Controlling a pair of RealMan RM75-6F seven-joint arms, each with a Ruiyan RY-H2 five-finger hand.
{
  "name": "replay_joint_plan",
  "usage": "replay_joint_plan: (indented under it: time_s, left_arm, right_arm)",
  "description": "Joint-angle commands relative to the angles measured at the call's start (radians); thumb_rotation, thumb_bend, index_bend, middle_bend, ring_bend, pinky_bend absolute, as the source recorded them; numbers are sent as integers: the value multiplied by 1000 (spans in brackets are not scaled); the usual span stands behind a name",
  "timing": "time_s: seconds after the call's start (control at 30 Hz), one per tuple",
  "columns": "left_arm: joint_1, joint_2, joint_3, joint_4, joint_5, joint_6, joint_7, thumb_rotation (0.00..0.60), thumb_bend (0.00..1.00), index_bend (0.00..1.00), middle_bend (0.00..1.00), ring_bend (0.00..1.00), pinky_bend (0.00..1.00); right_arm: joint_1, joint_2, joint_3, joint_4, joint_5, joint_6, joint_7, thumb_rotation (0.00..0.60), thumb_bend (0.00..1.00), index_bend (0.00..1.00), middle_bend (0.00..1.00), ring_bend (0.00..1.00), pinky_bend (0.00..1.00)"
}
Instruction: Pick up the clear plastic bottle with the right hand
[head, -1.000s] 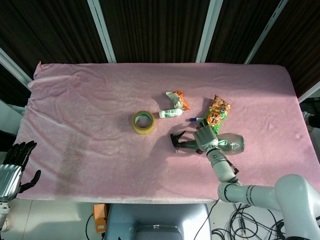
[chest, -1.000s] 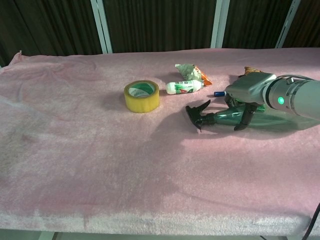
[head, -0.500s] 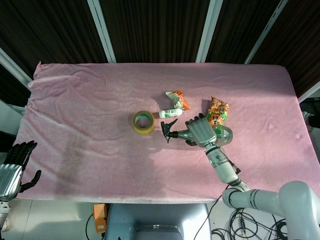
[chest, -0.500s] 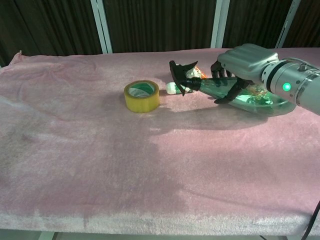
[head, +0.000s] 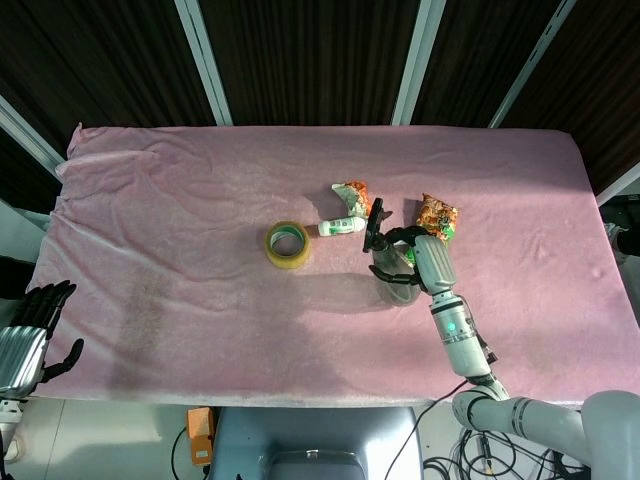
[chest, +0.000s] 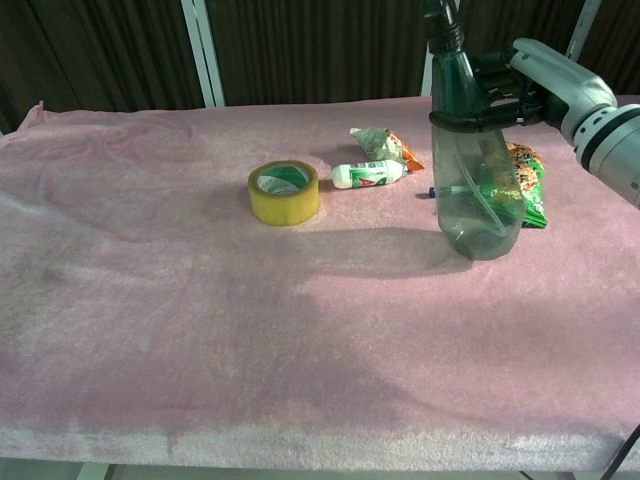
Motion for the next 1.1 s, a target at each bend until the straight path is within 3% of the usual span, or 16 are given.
replay_joint_plan:
  time_s: [0.03,0.27,0.57,0.73,1.1]
  left_arm:
    - [-1,-2,0,0,-1,-3,4,600,403,0,41,13,54]
    - [-7,-11,0,-2,-10,-19,28,600,402,0,43,13,56]
    - [-14,-17,5,-7,-11,-38,43,600,393,0,41,12,56]
    - [-11,-21,3,-3,-2,-22,41,600,392,0,32,12,55]
    - [-11,-23,0,6,6,-8,29,600,392,0,28,11,54]
  right_arm:
    - [-48,-24,22,37,-58,12,106,600,349,874,616,466,404]
    - [-86,-55,8,97,-130,56,171,600,349,874,616,476,420]
    - [-122,-60,-1,123,-153,34,222,600,349,834,615,491,424]
    - [-138,-52,-8,123,-183,42,238,600,349,679,602,482,425]
    - [-187,-13,-24,76,-240,100,232,600,349,314,416,326,416]
